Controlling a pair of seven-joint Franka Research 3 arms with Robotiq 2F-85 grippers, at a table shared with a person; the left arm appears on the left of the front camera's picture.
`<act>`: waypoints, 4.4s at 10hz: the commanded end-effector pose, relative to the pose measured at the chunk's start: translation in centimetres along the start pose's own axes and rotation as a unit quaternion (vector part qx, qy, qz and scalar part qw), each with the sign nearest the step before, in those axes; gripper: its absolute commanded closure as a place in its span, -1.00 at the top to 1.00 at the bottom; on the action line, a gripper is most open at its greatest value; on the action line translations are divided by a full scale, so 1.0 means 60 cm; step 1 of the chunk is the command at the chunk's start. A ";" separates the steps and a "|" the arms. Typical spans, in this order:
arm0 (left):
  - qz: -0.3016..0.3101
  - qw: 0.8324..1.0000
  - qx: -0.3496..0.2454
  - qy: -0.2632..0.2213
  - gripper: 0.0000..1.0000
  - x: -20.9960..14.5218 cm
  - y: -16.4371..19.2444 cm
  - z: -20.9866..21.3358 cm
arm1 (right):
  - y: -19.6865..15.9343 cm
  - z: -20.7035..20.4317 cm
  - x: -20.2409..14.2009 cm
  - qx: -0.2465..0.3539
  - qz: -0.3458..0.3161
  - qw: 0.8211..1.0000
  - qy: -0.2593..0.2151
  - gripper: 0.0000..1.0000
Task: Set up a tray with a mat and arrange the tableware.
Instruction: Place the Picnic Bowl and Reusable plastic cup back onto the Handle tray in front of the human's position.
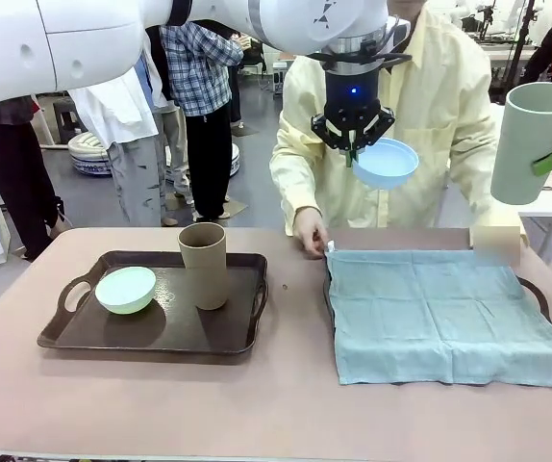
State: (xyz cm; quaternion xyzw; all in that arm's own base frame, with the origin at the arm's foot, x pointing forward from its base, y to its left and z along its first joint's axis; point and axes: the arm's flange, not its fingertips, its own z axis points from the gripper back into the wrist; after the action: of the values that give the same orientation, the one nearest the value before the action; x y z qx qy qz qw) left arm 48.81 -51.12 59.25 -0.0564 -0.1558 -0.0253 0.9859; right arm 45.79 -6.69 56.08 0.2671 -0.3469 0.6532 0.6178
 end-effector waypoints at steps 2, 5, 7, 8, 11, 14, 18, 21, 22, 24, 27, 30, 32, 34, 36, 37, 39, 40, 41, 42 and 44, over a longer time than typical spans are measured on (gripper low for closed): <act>-0.001 1.000 -0.004 -0.003 -1.00 0.006 -0.003 0.005 | 0.001 -0.002 0.004 -0.001 0.002 1.000 0.002 -0.40; -0.001 1.000 -0.004 -0.003 -1.00 0.006 -0.003 0.005 | 0.001 -0.002 0.004 -0.001 0.002 1.000 0.002 -0.40; -0.001 1.000 -0.004 -0.003 -1.00 0.006 -0.003 0.005 | 0.001 -0.002 0.004 -0.001 0.002 1.000 0.002 -0.40; -0.001 1.000 -0.004 -0.003 -1.00 0.006 -0.003 0.005 | 0.001 -0.002 0.004 -0.001 0.002 1.000 0.002 -0.40; 0.009 0.995 -0.050 0.081 -0.92 0.002 0.007 -0.088 | -0.029 -0.035 -0.087 0.067 -0.025 0.993 -0.098 0.69; -0.011 0.991 -0.056 0.121 -0.92 -0.014 0.003 -0.175 | -0.041 -0.071 -0.166 0.083 -0.045 0.987 -0.132 0.69; -0.019 0.981 -0.038 0.187 -0.92 -0.037 0.010 -0.278 | -0.049 -0.145 -0.253 0.112 -0.089 0.985 -0.093 0.69; -0.013 0.984 -0.025 0.175 -0.92 -0.044 0.007 -0.298 | -0.044 -0.153 -0.244 0.096 -0.094 0.990 -0.032 0.69; -0.013 0.984 -0.025 0.175 -0.92 -0.044 0.007 -0.298 | -0.047 -0.166 -0.276 0.112 -0.092 0.986 -0.088 0.69; -0.013 0.984 -0.023 0.178 -0.92 -0.045 0.008 -0.303 | -0.051 -0.165 -0.272 0.107 -0.089 0.988 -0.066 0.69; -0.018 0.988 -0.052 0.142 -0.92 -0.045 0.009 -0.324 | -0.065 -0.200 -0.299 0.138 -0.080 0.982 -0.106 0.69; -0.017 0.990 -0.042 0.132 -0.92 -0.040 0.005 -0.355 | -0.079 -0.258 -0.322 0.153 -0.075 0.981 -0.097 0.69; -0.029 0.990 -0.031 0.135 -0.92 -0.037 0.003 -0.387 | -0.085 -0.281 -0.336 0.149 -0.066 0.982 -0.093 0.69; -0.038 0.990 -0.032 0.134 -0.92 -0.033 -0.001 -0.409 | -0.096 -0.296 -0.357 0.140 -0.045 0.985 -0.094 0.69; -0.040 0.990 -0.028 0.132 -0.92 -0.037 -0.004 -0.408 | -0.098 -0.310 -0.367 0.143 -0.051 0.984 -0.095 0.69; -0.038 0.990 -0.025 0.133 -0.92 -0.038 -0.008 -0.411 | -0.097 -0.311 -0.373 0.145 -0.055 0.983 -0.093 0.69; -0.044 0.989 -0.020 0.137 0.27 -0.039 -0.011 -0.411 | -0.094 -0.306 -0.373 0.142 -0.059 0.985 -0.085 1.00; -0.045 0.989 -0.019 0.139 1.00 -0.040 -0.011 -0.405 | -0.092 -0.300 -0.364 0.138 -0.059 0.986 -0.071 1.00; -0.044 0.989 -0.014 0.142 0.30 -0.041 -0.012 -0.401 | -0.087 -0.291 -0.356 0.139 -0.061 0.987 -0.053 1.00; -0.045 0.988 -0.005 0.149 1.00 -0.042 -0.008 -0.395 | -0.083 -0.284 -0.347 0.140 -0.061 0.988 -0.033 1.00; -0.040 0.988 -0.003 0.150 1.00 -0.043 0.005 -0.377 | -0.068 -0.258 -0.331 0.138 -0.075 0.987 0.020 1.00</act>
State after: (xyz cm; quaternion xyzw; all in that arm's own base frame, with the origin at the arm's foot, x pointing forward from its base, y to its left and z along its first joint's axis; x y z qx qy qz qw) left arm 53.12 -53.75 35.85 -0.0615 -0.0051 -0.0732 0.9954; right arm 54.44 -7.36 30.84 0.3820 -0.2462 0.6544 0.6043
